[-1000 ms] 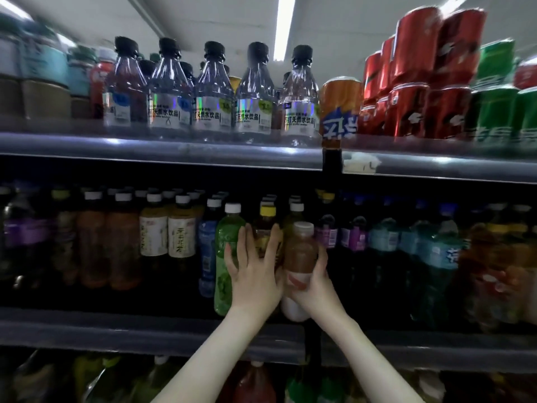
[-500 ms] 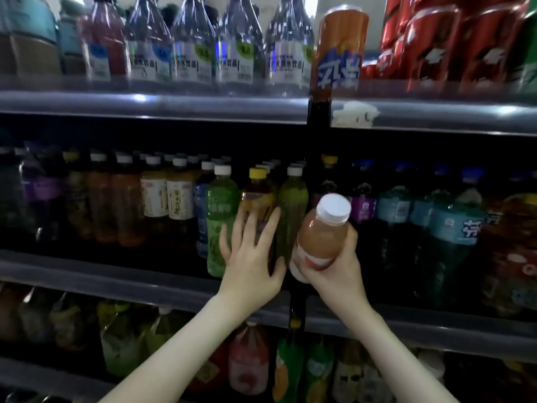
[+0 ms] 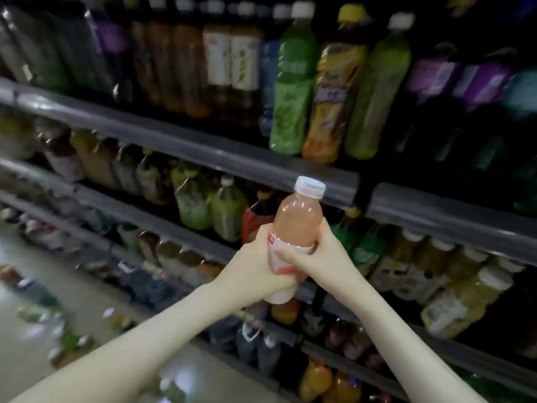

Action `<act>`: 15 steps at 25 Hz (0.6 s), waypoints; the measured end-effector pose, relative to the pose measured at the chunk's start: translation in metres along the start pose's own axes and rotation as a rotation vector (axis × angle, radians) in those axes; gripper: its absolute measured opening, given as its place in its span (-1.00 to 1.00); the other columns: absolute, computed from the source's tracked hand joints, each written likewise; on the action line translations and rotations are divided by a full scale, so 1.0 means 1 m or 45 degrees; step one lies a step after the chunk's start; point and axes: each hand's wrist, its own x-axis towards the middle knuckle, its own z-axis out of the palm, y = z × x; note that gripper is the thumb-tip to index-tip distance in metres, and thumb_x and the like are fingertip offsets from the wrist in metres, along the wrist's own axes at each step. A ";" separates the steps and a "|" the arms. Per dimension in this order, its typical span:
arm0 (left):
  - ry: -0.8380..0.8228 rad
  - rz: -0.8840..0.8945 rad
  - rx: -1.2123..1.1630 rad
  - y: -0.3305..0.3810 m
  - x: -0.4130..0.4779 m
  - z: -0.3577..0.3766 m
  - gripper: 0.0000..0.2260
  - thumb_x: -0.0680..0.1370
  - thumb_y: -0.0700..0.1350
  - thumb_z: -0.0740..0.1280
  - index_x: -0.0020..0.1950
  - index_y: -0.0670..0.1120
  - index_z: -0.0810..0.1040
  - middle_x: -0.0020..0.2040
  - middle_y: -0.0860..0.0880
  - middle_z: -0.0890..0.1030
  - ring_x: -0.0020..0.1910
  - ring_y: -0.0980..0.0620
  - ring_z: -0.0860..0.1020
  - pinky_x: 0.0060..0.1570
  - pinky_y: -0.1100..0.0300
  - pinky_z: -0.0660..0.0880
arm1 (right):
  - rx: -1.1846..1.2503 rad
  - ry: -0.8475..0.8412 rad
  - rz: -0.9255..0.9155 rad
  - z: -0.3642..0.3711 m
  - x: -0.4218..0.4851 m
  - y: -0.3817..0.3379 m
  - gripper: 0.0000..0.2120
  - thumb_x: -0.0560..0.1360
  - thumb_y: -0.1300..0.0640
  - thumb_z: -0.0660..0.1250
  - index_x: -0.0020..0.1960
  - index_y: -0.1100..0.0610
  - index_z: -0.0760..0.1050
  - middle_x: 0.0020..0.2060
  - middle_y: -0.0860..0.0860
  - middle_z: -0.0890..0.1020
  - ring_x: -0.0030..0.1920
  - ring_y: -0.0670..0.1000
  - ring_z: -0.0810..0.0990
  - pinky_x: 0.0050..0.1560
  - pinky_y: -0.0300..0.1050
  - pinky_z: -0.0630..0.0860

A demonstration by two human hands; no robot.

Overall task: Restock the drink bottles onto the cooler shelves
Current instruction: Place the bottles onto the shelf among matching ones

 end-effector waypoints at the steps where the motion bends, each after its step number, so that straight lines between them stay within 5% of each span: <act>1: -0.031 -0.092 0.052 -0.021 -0.011 -0.008 -0.38 0.33 0.13 0.47 0.29 0.14 0.25 0.03 0.15 0.59 -0.02 0.18 0.58 -0.02 0.23 0.54 | 0.046 -0.048 0.062 0.023 0.001 0.014 -0.33 0.15 -0.16 0.52 0.20 -0.08 0.40 0.01 -0.12 0.65 0.01 -0.16 0.63 0.08 -0.04 0.59; 5: -0.124 -0.315 -0.019 -0.115 -0.074 -0.061 -0.42 0.38 0.24 0.41 0.34 0.15 0.35 0.11 0.18 0.58 0.05 0.26 0.56 0.09 0.31 0.49 | 0.116 -0.263 0.261 0.129 0.000 0.041 -0.54 0.24 -0.06 0.56 0.06 -0.04 0.47 -0.04 -0.03 0.68 -0.01 0.00 0.67 0.07 0.13 0.60; 8: -0.041 -0.481 -0.102 -0.182 -0.142 -0.111 -0.56 0.53 0.08 0.33 0.39 0.13 0.35 0.08 0.20 0.58 0.06 0.27 0.55 0.06 0.46 0.40 | 0.141 -0.369 0.373 0.217 -0.003 0.042 -0.63 0.30 0.01 0.56 0.03 0.04 0.51 -0.06 0.04 0.68 -0.02 0.08 0.68 0.01 0.10 0.62; 12: 0.083 -0.647 -0.066 -0.267 -0.226 -0.194 -0.56 0.57 -0.01 0.28 0.43 0.16 0.27 0.20 0.06 0.53 0.12 0.12 0.53 0.10 0.30 0.43 | 0.187 -0.472 0.516 0.357 -0.010 0.022 -0.71 0.41 0.06 0.50 0.07 0.07 0.53 -0.02 0.08 0.68 -0.05 0.05 0.68 -0.11 0.01 0.63; 15: 0.174 -0.653 -0.023 -0.317 -0.275 -0.279 -0.56 0.56 -0.07 0.31 0.41 0.14 0.30 0.22 0.01 0.54 0.04 0.14 0.54 -0.03 0.41 0.42 | 0.222 -0.530 0.525 0.465 -0.012 -0.015 -0.82 0.43 0.07 0.47 -0.03 0.04 0.53 -0.08 0.05 0.69 -0.07 0.05 0.68 -0.10 -0.01 0.60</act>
